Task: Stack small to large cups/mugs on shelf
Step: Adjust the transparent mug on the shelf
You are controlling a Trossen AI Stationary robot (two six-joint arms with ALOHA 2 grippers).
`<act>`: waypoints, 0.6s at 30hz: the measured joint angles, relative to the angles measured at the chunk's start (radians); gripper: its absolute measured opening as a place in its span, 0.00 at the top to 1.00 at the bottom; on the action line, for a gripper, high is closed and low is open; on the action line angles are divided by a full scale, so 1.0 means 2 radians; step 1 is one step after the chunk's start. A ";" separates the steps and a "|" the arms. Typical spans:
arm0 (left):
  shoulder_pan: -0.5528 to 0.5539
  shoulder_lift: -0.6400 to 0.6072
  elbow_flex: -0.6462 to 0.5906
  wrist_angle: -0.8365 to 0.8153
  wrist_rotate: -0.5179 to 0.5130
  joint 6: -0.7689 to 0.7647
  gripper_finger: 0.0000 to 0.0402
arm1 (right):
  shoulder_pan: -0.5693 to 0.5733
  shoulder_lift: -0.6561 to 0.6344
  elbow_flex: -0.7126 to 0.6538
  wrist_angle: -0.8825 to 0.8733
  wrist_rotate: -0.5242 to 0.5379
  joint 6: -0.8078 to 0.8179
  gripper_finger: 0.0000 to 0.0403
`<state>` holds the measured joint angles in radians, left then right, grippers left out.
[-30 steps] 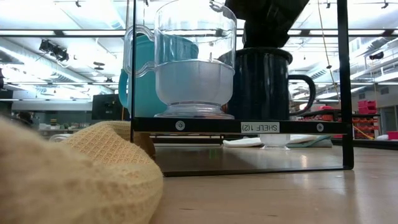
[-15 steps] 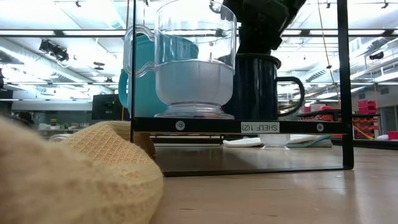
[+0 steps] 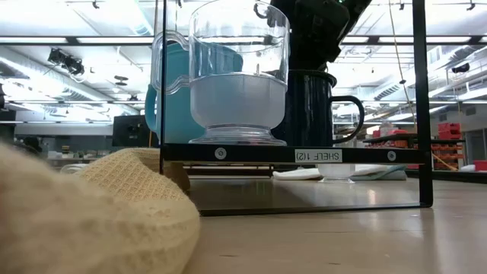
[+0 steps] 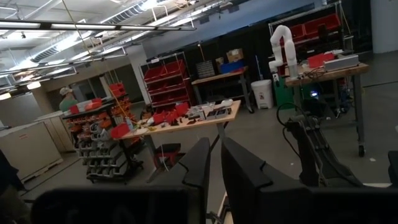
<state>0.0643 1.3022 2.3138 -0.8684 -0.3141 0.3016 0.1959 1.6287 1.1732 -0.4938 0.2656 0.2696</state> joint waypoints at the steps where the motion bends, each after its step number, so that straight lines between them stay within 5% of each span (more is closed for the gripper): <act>1: 0.000 0.000 0.000 0.000 0.000 0.000 0.89 | 0.000 0.000 0.000 0.000 -0.006 0.000 0.99; 12: 0.000 0.000 0.000 -0.002 0.000 -0.001 0.88 | 0.001 -0.007 0.065 -0.048 -0.029 -0.029 0.90; 18: 0.000 0.000 0.000 -0.008 0.000 -0.001 0.89 | 0.001 -0.008 0.149 -0.183 -0.028 -0.061 0.90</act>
<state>0.0643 1.3022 2.3138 -0.8853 -0.3141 0.3004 0.1986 1.6124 1.4703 -0.8605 0.2095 0.1467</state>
